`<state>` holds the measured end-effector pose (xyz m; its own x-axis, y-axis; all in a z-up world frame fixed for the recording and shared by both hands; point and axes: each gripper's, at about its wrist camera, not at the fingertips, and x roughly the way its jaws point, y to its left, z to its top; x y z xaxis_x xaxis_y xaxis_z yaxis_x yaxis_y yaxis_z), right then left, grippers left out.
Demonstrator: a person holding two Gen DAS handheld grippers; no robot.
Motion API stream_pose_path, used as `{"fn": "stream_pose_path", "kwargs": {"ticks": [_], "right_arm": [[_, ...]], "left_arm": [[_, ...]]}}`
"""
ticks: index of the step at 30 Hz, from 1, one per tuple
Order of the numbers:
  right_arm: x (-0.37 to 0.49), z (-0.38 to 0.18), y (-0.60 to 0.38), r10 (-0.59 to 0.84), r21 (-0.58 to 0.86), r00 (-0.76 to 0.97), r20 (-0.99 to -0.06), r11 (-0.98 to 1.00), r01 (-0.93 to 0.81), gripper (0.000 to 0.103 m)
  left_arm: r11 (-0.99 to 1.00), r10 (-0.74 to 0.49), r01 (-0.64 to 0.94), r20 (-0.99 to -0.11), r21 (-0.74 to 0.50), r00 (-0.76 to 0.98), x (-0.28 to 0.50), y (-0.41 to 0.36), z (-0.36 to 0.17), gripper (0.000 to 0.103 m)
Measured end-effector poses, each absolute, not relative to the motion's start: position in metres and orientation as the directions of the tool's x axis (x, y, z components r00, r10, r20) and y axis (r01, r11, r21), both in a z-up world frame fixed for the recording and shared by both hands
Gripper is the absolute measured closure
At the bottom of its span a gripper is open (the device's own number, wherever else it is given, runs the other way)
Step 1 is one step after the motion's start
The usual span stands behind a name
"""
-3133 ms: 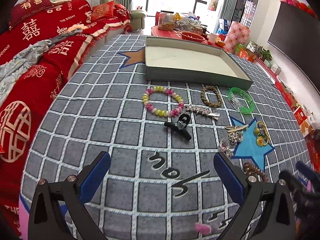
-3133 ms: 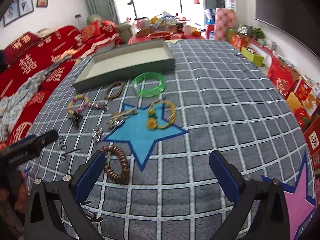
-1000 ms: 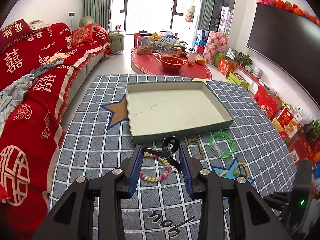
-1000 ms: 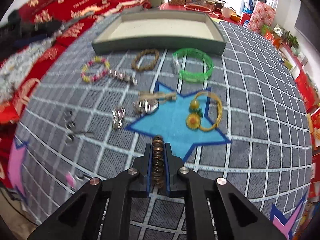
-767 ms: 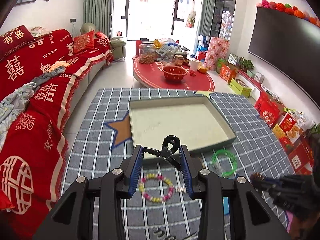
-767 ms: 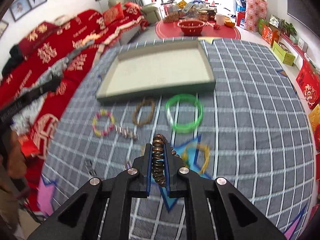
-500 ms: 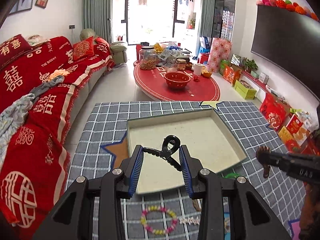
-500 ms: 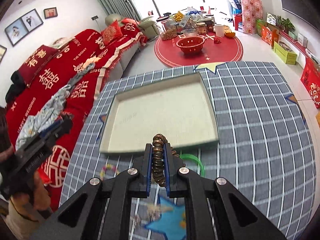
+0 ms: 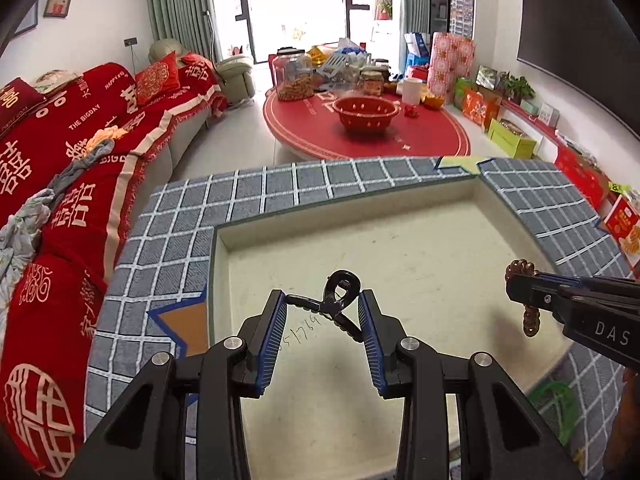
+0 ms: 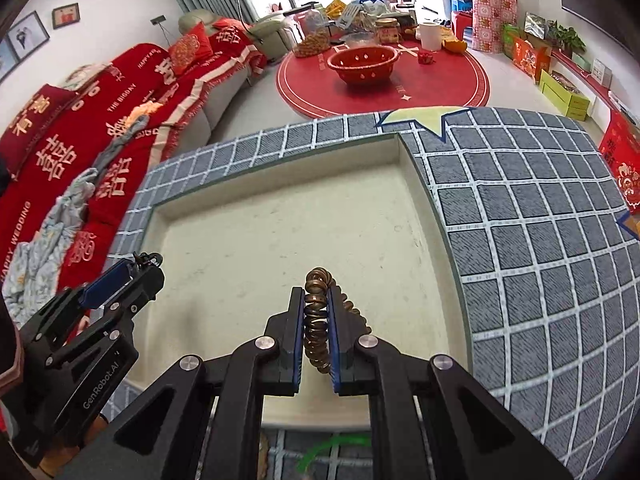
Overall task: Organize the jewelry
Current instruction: 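Carry the clip and bracelet into the tray while both tools open to release them, then withdraw both open tools from the tray back over the mat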
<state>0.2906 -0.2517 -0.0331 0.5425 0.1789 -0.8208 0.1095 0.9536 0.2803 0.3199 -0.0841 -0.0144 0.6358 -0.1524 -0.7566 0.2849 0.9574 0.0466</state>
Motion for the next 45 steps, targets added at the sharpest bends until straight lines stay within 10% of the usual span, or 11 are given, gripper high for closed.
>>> {"fn": "stream_pose_path", "kwargs": {"ticks": [10, 15, 19, 21, 22, 38, 45], "right_arm": [[0.298, -0.056, -0.254, 0.204, 0.314, 0.523, -0.827, 0.940, 0.131, 0.090], [0.295, -0.052, -0.252, 0.215, 0.327, 0.526, -0.823, 0.936, 0.129, 0.056], [0.290, -0.047, -0.255, 0.223, 0.347, 0.539, -0.812, 0.927, 0.139, 0.053], [0.287, -0.044, -0.258, 0.233, 0.365, 0.545, -0.805, 0.920, 0.146, 0.052], [0.285, -0.041, -0.259, 0.236, 0.371, 0.550, -0.801, 0.917, 0.147, 0.052], [0.218, 0.029, -0.260, 0.259, 0.424, 0.669, -0.697, 0.901, 0.092, 0.000], [0.169, 0.048, -0.258, 0.226, 0.393, 0.714, -0.663, 0.917, 0.074, 0.000]], "left_arm": [[0.957, -0.076, 0.263, -0.773, 0.121, 0.630, 0.325, -0.095, -0.037, 0.040], [0.955, -0.063, 0.263, -0.771, 0.138, 0.633, 0.323, -0.097, -0.036, 0.040], [0.957, -0.075, 0.263, -0.764, 0.126, 0.641, 0.319, -0.093, -0.027, 0.038], [0.960, -0.078, 0.252, -0.754, 0.119, 0.652, 0.315, -0.090, -0.021, 0.002], [0.965, -0.077, 0.235, -0.735, 0.114, 0.674, 0.312, -0.087, -0.015, 0.000], [0.972, -0.118, 0.224, -0.691, 0.065, 0.713, 0.250, -0.037, 0.042, 0.000], [0.975, -0.177, 0.219, -0.750, -0.045, 0.637, 0.221, -0.010, 0.027, 0.000]]}}
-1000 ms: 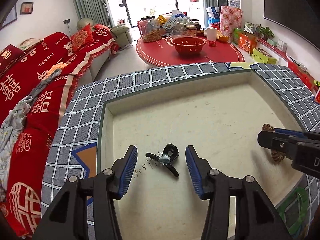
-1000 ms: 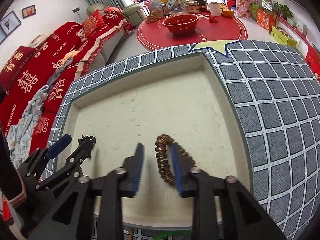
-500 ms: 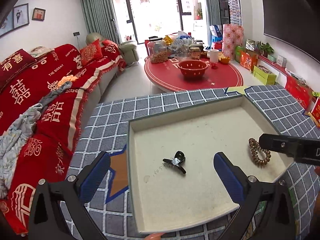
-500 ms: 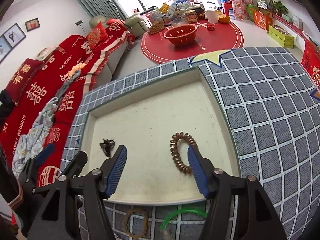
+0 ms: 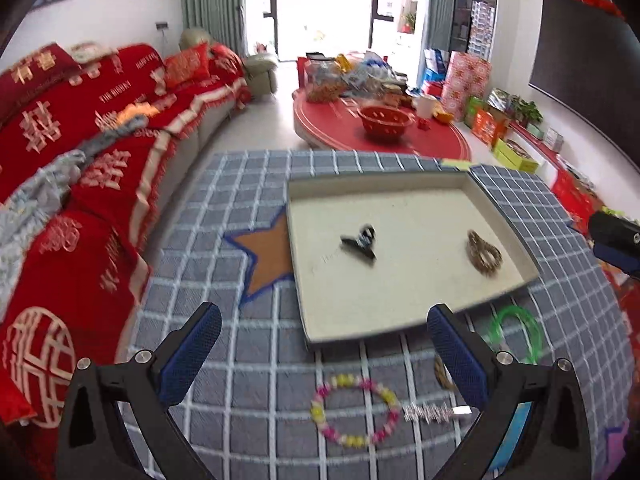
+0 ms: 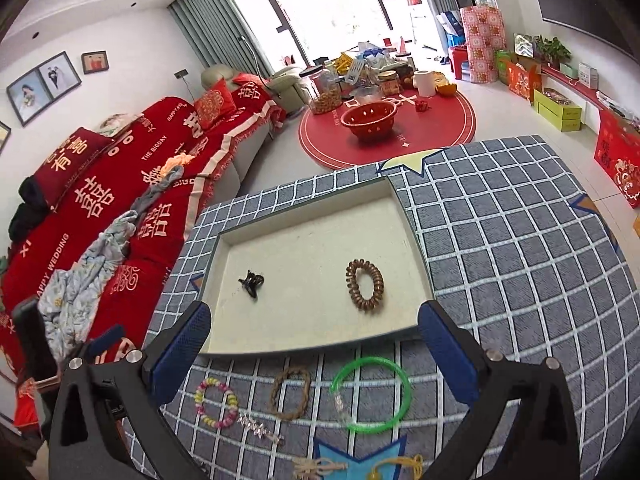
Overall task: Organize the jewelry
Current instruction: 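Withdraw both open tools from the tray back over the mat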
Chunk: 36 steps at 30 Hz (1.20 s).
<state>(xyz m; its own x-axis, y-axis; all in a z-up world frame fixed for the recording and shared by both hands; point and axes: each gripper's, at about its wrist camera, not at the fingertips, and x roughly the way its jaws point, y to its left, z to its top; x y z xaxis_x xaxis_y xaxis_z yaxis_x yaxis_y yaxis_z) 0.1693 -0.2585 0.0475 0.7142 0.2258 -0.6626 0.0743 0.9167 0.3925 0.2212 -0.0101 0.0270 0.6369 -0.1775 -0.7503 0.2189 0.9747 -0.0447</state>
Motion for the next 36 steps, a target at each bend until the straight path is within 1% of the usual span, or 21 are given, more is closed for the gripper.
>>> {"fn": "stream_pose_path", "kwargs": {"ticks": [2, 5, 9, 12, 14, 17, 22, 29, 36], "right_arm": [[0.157, 0.049, -0.259, 0.227, 0.394, 0.713, -0.664, 0.916, 0.075, 0.000], [0.137, 0.048, -0.255, 0.205, 0.357, 0.689, -0.696, 0.931, 0.083, 0.000], [0.112, 0.040, -0.254, 0.217, 0.361, 0.674, -0.707, 0.929, 0.080, 0.000], [0.095, 0.025, -0.252, 0.209, 0.349, 0.648, -0.733, 0.933, 0.094, 0.000], [0.085, 0.008, -0.251, 0.200, 0.336, 0.619, -0.759, 0.935, 0.110, 0.000], [0.074, -0.018, -0.249, 0.159, 0.290, 0.566, -0.809, 0.945, 0.149, 0.000], [0.062, -0.047, -0.249, 0.076, 0.206, 0.507, -0.859, 0.956, 0.206, 0.000], [0.058, -0.060, -0.249, 0.018, 0.151, 0.485, -0.874, 0.960, 0.237, 0.000], [0.068, -0.071, -0.251, -0.023, 0.113, 0.464, -0.886, 0.958, 0.264, 0.000]], "left_arm": [[0.979, -0.162, 0.201, -0.750, -0.040, 0.641, 0.208, -0.007, 0.022, 0.000], [0.982, -0.150, 0.187, -0.746, -0.035, 0.649, 0.186, -0.004, 0.015, 0.000], [0.977, -0.192, 0.192, -0.754, -0.090, 0.628, 0.167, 0.002, 0.003, 0.000], [0.974, -0.207, 0.198, -0.771, -0.108, 0.602, 0.155, 0.001, -0.010, 0.000], [0.974, -0.199, 0.207, -0.788, -0.092, 0.582, 0.147, -0.002, -0.022, 0.000], [0.982, -0.143, 0.181, -0.809, -0.046, 0.570, 0.140, -0.001, -0.038, 0.000], [0.989, -0.087, 0.151, -0.812, 0.002, 0.578, 0.145, 0.004, -0.047, 0.000], [0.989, -0.133, 0.126, -0.828, -0.076, 0.544, 0.168, 0.013, -0.053, 0.000], [0.992, -0.094, 0.124, -0.835, -0.031, 0.542, 0.190, 0.003, -0.060, 0.000]]}}
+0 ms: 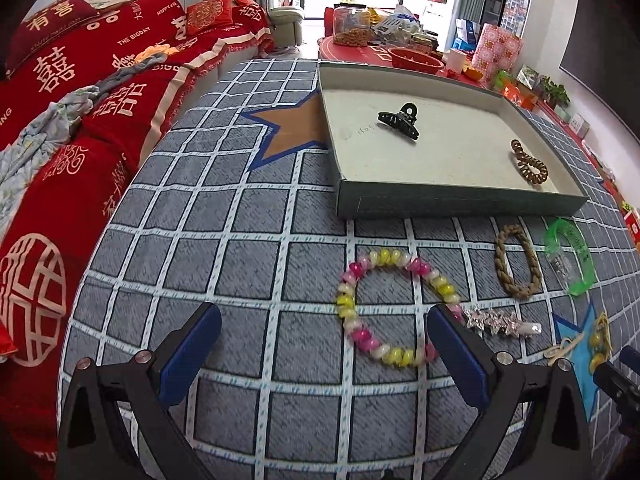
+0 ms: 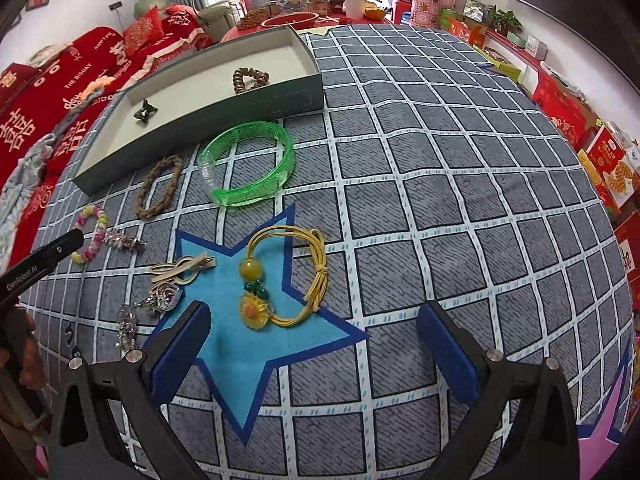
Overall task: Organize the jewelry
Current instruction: 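Withdraw both open tools from the tray back over the mat, then grasp the pink-yellow beaded bracelet with the left tool while the right grasps the yellow cord hair tie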
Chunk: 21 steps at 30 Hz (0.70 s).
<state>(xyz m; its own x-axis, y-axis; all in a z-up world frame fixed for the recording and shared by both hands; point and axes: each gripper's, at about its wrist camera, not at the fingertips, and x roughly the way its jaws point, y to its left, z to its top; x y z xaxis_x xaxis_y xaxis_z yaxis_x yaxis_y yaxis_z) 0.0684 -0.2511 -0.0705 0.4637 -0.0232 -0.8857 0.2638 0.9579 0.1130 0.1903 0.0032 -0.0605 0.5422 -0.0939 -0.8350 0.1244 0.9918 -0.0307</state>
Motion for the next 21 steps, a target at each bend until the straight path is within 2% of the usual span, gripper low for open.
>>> {"fn": "stream_pose_path", "kwargs": {"ticks": [6, 8, 9, 10, 11, 12, 13, 14, 15, 17, 20, 21], "right_arm": [[0.078, -0.076, -0.240, -0.107, 0.008, 0.453, -0.885, 0.970, 0.244, 0.001], [0.080, -0.075, -0.235, -0.109, -0.003, 0.465, -0.879, 0.975, 0.223, 0.005], [0.080, -0.074, -0.233, -0.107, -0.003, 0.466, -0.878, 0.976, 0.218, 0.009], [0.080, -0.073, -0.232, -0.104, -0.003, 0.469, -0.877, 0.977, 0.212, 0.011], [0.080, -0.072, -0.230, -0.102, -0.003, 0.470, -0.877, 0.979, 0.206, 0.017], [0.080, -0.070, -0.229, -0.100, -0.003, 0.473, -0.875, 0.980, 0.201, 0.026], [0.080, -0.069, -0.228, -0.099, -0.004, 0.475, -0.874, 0.980, 0.198, 0.031], [0.080, -0.067, -0.227, -0.098, -0.003, 0.475, -0.874, 0.980, 0.197, 0.041], [0.081, -0.066, -0.226, -0.097, -0.003, 0.474, -0.875, 0.981, 0.195, 0.051], [0.081, -0.065, -0.225, -0.095, -0.002, 0.473, -0.876, 0.981, 0.193, 0.063], [0.081, -0.064, -0.224, -0.094, -0.002, 0.473, -0.876, 0.982, 0.190, 0.086], [0.081, -0.064, -0.224, -0.089, 0.005, 0.472, -0.877, 0.981, 0.194, 0.086]], "left_arm": [[0.989, -0.080, 0.146, -0.837, 0.000, 0.541, 0.194, -0.007, -0.064, 0.000], [0.987, -0.098, 0.162, -0.831, -0.009, 0.548, 0.192, -0.010, -0.062, 0.012], [0.984, -0.100, 0.176, -0.828, -0.002, 0.552, 0.191, -0.013, -0.061, 0.015], [0.982, -0.108, 0.189, -0.827, -0.003, 0.552, 0.190, -0.016, -0.060, 0.024], [0.978, -0.118, 0.207, -0.825, -0.001, 0.553, 0.189, -0.019, -0.058, 0.033], [0.975, -0.126, 0.224, -0.824, 0.002, 0.553, 0.188, -0.023, -0.057, 0.037], [0.971, -0.135, 0.238, -0.824, 0.000, 0.551, 0.186, -0.025, -0.057, 0.046], [0.969, -0.140, 0.248, -0.823, 0.002, 0.551, 0.185, -0.027, -0.056, 0.057], [0.965, -0.145, 0.262, -0.822, 0.006, 0.551, 0.184, -0.029, -0.055, 0.061], [0.961, -0.151, 0.276, -0.822, 0.007, 0.549, 0.181, -0.032, -0.054, 0.080], [0.960, -0.164, 0.279, -0.824, -0.006, 0.543, 0.178, -0.030, -0.053, 0.080], [0.960, -0.172, 0.278, -0.822, -0.017, 0.542, 0.176, -0.028, -0.052, 0.080]]}}
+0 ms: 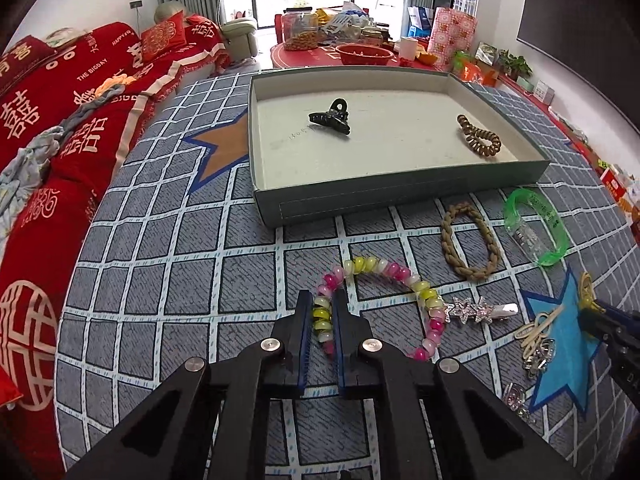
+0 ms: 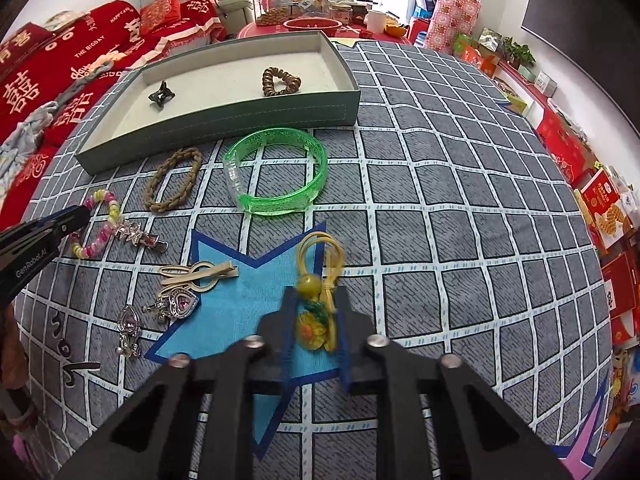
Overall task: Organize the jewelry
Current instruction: 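Grasp the pink-yellow beaded bracelet with the left tool while the right grasps the yellow cord hair tie, then carry both items into the tray while the right tool opens to drop the hair tie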
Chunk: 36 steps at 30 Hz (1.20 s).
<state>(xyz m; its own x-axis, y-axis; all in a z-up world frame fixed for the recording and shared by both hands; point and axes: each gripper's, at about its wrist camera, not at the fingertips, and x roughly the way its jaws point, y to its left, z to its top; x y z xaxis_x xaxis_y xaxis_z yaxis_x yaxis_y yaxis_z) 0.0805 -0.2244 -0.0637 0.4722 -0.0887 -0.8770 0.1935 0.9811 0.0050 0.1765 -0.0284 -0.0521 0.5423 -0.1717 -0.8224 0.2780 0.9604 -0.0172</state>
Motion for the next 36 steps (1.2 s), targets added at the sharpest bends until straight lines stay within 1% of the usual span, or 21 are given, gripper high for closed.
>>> {"fn": "stream_pose_path", "kwargs": {"ticks": [6, 15, 18, 22, 26, 27, 28, 29, 31, 36], "right_arm": [[0.072, -0.054, -0.237, 0.001, 0.119, 0.514, -0.858, 0.973, 0.198, 0.086], [0.072, -0.018, -0.245, 0.061, 0.201, 0.586, -0.808, 0.963, 0.177, 0.086], [0.074, -0.011, -0.243, 0.071, 0.215, 0.597, -0.799, 0.961, 0.174, 0.086], [0.074, -0.012, -0.239, 0.093, 0.233, 0.595, -0.798, 0.959, 0.163, 0.086], [0.071, -0.015, -0.235, 0.112, 0.247, 0.589, -0.800, 0.957, 0.155, 0.086], [0.069, -0.016, -0.235, 0.115, 0.250, 0.589, -0.800, 0.956, 0.153, 0.086], [0.068, -0.016, -0.235, 0.116, 0.252, 0.590, -0.799, 0.956, 0.153, 0.086], [0.067, -0.016, -0.235, 0.119, 0.256, 0.591, -0.798, 0.955, 0.153, 0.086], [0.065, -0.015, -0.236, 0.122, 0.261, 0.593, -0.796, 0.953, 0.154, 0.086], [0.063, -0.017, -0.239, 0.134, 0.279, 0.592, -0.795, 0.947, 0.161, 0.086]], "left_arm": [[0.958, -0.220, 0.279, -0.800, -0.069, 0.558, 0.168, -0.018, -0.033, 0.080], [0.944, -0.281, 0.314, -0.751, -0.104, 0.598, 0.163, -0.016, 0.002, 0.080], [0.943, -0.277, 0.320, -0.748, -0.092, 0.604, 0.163, -0.016, 0.005, 0.080], [0.961, -0.199, 0.274, -0.775, -0.035, 0.600, 0.163, -0.015, -0.008, 0.080], [0.969, -0.198, 0.234, -0.803, -0.075, 0.562, 0.165, -0.005, -0.022, 0.079], [0.972, -0.185, 0.223, -0.803, -0.067, 0.566, 0.165, -0.003, -0.024, 0.079], [0.976, -0.162, 0.213, -0.803, -0.045, 0.573, 0.165, -0.002, -0.026, 0.056], [0.978, -0.145, 0.204, -0.805, -0.030, 0.575, 0.166, 0.000, -0.027, 0.001], [0.984, -0.113, 0.180, -0.789, -0.003, 0.604, 0.163, 0.004, -0.028, 0.000], [0.979, -0.073, 0.195, -0.806, 0.053, 0.587, 0.171, -0.001, -0.038, 0.000]]}}
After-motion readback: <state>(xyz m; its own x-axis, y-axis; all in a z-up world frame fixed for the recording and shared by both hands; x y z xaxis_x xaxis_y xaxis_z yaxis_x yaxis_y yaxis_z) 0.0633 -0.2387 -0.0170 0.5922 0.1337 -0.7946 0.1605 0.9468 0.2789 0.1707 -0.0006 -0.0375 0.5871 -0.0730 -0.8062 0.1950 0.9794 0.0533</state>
